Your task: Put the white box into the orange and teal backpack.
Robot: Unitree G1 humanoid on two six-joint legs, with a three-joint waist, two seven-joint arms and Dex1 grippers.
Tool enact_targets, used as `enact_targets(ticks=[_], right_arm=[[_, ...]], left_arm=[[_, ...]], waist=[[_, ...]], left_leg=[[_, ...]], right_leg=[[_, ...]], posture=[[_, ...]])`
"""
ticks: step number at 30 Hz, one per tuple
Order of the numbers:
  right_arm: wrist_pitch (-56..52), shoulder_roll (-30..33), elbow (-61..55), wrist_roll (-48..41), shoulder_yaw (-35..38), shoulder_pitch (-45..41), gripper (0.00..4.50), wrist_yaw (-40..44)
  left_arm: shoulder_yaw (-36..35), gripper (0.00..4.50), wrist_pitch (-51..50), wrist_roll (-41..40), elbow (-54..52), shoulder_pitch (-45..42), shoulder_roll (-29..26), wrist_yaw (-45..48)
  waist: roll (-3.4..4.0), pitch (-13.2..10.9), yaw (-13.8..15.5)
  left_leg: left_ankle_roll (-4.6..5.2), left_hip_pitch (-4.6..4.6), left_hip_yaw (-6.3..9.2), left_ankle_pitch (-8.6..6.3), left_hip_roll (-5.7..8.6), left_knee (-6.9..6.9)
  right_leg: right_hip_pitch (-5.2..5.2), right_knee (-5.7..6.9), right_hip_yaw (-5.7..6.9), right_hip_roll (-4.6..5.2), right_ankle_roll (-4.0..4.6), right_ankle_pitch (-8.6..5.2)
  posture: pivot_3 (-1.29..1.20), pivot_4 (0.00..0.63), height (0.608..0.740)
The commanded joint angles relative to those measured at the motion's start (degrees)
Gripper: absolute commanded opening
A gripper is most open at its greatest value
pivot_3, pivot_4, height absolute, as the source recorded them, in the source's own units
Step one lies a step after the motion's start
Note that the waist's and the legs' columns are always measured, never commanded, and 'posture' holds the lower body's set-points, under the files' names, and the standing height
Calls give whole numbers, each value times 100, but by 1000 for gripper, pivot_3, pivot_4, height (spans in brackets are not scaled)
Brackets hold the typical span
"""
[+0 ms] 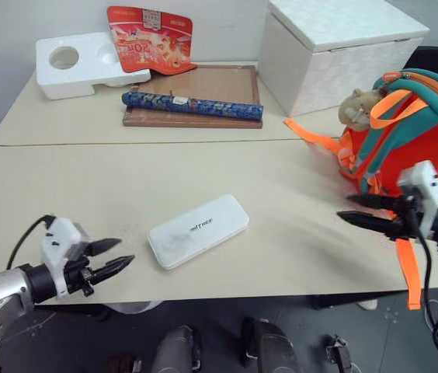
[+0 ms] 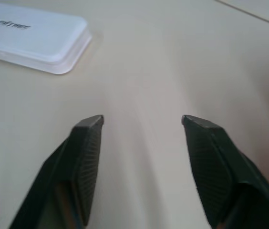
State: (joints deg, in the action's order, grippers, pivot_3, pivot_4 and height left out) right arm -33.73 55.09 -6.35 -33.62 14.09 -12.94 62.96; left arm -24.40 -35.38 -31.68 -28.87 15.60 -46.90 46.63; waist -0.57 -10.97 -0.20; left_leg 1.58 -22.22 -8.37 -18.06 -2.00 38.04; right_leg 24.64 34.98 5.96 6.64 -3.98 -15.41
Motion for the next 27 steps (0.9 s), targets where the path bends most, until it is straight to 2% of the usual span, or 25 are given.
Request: enact_targets(ticks=[1,4,5,6,9,12,18,27], right_arm=[[232,-243,-61,285,-624,-488,1557,66],[562,-662,262,840,-1437,-1044,414,78],[685,-815,418,1017,-1661,-1220,108,68],[801,-988,614,1192,-1867,-1404,0,40],[1146,-1503,1337,1747,-2372,-1971,0,-130],[1342,-1824,1806,2066,-2581,-2293,0,-255],[1546,-2325,2135,2273,-2758,-2507,0,-186],[1251,-2046,1203,2148,-2607,-1762,0,99]], left_arm=[[420,1511,329,362,217,-213,-193,184],[747,511,534,586,464,-520,-197,207],[837,234,567,622,526,-622,-181,218],[943,18,562,649,572,-728,-163,217],[1268,18,426,674,648,-985,-158,243],[1441,18,331,724,667,-1114,-180,195],[1613,18,406,883,882,-1396,-85,86],[2565,18,773,1356,1913,-2904,226,439]], waist=[[0,0,-1],[-1,0,-13],[0,0,-12],[0,0,-13],[1,-1,-29],[1,-1,-58],[0,-1,-102],[0,0,-125]], left_leg=[[0,0,0,0,0,0],[-3,-1,-2,2,1,1],[-4,-1,-1,2,0,1],[-5,-6,-2,2,1,0],[22,-11,-8,21,3,2],[22,-18,-9,23,5,2],[23,-19,-9,24,7,4],[27,-11,-8,34,17,13]], right_leg=[[-1,0,1,0,0,0],[1,0,1,0,0,0],[1,1,1,0,0,0],[7,2,1,0,0,0],[15,8,1,-1,-1,1],[22,8,1,-1,-2,1],[19,10,5,-1,-3,2],[10,44,7,3,-11,6]], posture=[[0,150,740],[0,150,740],[0,150,740],[0,150,740],[0,150,740],[0,150,740],[0,150,740],[0,150,740]])
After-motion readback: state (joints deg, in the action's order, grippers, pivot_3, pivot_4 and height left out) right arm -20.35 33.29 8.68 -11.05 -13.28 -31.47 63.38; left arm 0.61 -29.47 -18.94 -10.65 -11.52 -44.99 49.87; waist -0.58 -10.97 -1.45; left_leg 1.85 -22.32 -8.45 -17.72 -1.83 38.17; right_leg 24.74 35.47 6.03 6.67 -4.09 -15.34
